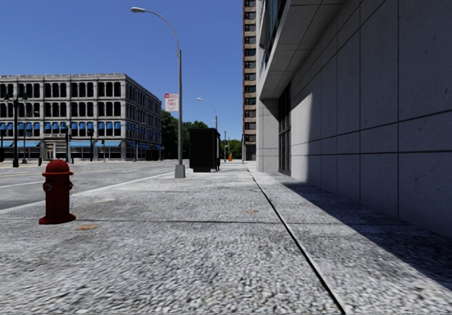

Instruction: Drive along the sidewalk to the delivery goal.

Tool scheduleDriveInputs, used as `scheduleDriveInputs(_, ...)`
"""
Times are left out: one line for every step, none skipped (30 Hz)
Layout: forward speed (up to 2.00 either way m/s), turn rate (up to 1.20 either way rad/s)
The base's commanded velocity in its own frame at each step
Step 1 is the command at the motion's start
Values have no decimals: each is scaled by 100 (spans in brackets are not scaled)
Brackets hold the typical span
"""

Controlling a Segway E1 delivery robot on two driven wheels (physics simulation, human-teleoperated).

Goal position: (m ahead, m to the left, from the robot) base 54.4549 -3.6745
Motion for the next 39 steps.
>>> scheduleDriveInputs(200, 0)
scheduleDriveInputs(200, 0)
scheduleDriveInputs(200, 0)
scheduleDriveInputs(200, 0)
scheduleDriveInputs(200, 0)
scheduleDriveInputs(200, -1)
scheduleDriveInputs(200, -23)
scheduleDriveInputs(200, -23)
scheduleDriveInputs(200, -32)
scheduleDriveInputs(200, -34)
scheduleDriveInputs(200, -35)
scheduleDriveInputs(200, -35)
scheduleDriveInputs(200, -18)
scheduleDriveInputs(200, -4)
scheduleDriveInputs(200, -4)
scheduleDriveInputs(200, 0)
scheduleDriveInputs(200, 0)
scheduleDriveInputs(200, 0)
scheduleDriveInputs(200, 0)
scheduleDriveInputs(200, 0)
scheduleDriveInputs(200, 0)
scheduleDriveInputs(200, 0)
scheduleDriveInputs(200, 0)
scheduleDriveInputs(200, 0)
scheduleDriveInputs(200, 0)
scheduleDriveInputs(200, 0)
scheduleDriveInputs(200, 0)
scheduleDriveInputs(200, 0)
scheduleDriveInputs(200, 0)
scheduleDriveInputs(200, 0)
scheduleDriveInputs(200, -42)
scheduleDriveInputs(200, -52)
scheduleDriveInputs(200, -56)
scheduleDriveInputs(200, -56)
scheduleDriveInputs(200, -57)
scheduleDriveInputs(200, -16)
scheduleDriveInputs(200, -3)
scheduleDriveInputs(200, -3)
scheduleDriveInputs(200, 0)
